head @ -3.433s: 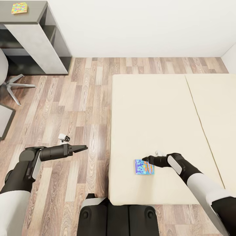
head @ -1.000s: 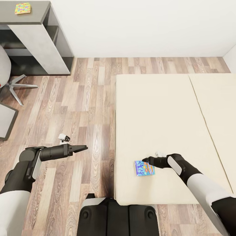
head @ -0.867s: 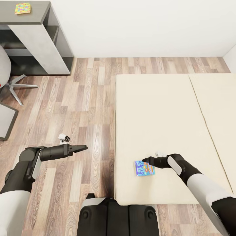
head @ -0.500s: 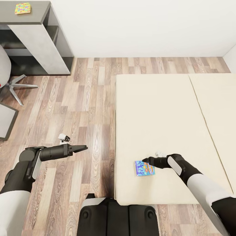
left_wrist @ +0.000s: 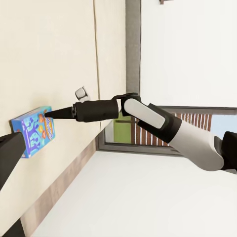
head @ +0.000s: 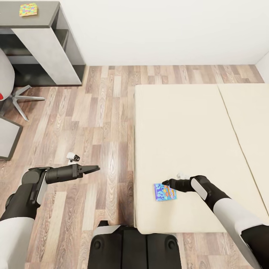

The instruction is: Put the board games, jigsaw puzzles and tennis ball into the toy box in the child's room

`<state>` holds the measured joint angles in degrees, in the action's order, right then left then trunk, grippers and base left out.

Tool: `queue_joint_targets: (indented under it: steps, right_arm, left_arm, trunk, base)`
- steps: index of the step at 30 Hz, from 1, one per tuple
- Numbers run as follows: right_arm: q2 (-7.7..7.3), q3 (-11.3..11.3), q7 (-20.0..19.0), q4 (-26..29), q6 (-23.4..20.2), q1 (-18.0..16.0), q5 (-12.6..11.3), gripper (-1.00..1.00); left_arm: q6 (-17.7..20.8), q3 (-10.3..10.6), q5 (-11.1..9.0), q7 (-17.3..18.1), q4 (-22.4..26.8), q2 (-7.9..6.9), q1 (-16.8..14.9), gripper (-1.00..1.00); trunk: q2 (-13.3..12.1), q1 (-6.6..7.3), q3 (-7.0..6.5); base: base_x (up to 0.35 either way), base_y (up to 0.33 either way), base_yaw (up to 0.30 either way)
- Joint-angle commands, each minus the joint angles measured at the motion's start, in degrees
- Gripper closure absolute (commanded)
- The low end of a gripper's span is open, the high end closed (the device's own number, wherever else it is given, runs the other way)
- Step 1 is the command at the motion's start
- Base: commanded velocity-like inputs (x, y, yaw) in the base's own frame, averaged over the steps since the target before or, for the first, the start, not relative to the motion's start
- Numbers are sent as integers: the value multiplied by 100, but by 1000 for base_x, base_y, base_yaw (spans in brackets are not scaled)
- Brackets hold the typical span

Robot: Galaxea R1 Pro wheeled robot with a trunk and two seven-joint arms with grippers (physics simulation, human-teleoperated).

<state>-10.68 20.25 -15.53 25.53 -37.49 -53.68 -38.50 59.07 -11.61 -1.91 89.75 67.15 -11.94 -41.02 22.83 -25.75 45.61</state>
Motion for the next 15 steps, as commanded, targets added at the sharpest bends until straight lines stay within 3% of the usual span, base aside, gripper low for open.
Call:
queue_joint_targets:
  steps: [1,15]
  right_arm:
    - [-5,23,-20,5,-13,-3,9,-100]
    - [-7,23,-20,5,-20,-2,9,-100]
  left_arm:
    - [61,1,5,25,0,-1,-2,-100]
    - [61,1,5,25,0,-1,-2,-100]
  trunk:
    - [9,-3,6]
    - [9,-3,6]
  base:
    - [0,115,0]
    - [0,73,0]
